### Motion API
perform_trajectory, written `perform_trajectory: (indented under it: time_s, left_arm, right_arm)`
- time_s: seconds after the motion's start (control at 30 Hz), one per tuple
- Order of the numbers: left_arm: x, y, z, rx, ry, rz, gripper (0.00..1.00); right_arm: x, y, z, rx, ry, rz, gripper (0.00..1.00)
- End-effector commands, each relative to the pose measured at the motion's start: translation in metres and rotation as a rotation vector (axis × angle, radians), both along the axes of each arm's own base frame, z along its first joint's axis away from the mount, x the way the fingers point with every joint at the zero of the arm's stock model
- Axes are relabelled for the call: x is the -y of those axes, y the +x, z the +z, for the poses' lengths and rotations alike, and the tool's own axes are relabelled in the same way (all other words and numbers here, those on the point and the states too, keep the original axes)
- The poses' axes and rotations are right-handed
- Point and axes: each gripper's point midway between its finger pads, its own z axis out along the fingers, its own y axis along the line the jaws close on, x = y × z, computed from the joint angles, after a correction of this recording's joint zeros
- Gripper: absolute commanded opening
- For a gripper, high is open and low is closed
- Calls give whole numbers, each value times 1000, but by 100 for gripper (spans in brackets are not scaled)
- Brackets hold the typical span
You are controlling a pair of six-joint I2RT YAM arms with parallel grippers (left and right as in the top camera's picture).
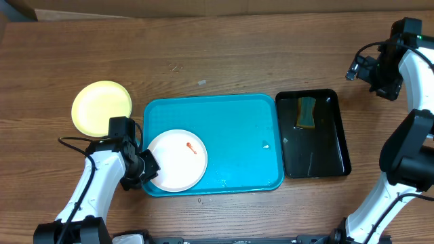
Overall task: Clean dirty plates on tray and stack at the side
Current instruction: 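Move the left gripper right to the white plate on the blue tray, then pinch the white plate's left rim and slide it toward tray center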
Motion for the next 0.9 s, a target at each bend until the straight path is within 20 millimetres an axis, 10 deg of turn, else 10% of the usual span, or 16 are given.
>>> perform_trajectory:
  time_s: [0.0,0.87]
  left_arm:
    - [3,-5,-1,-9,-12,-24,27]
    - [5,-18,-1,-64,-26,-19,31]
  right_arm:
    - [1,5,15,41,-6,-8,100]
    - [1,5,15,41,-6,-8,100]
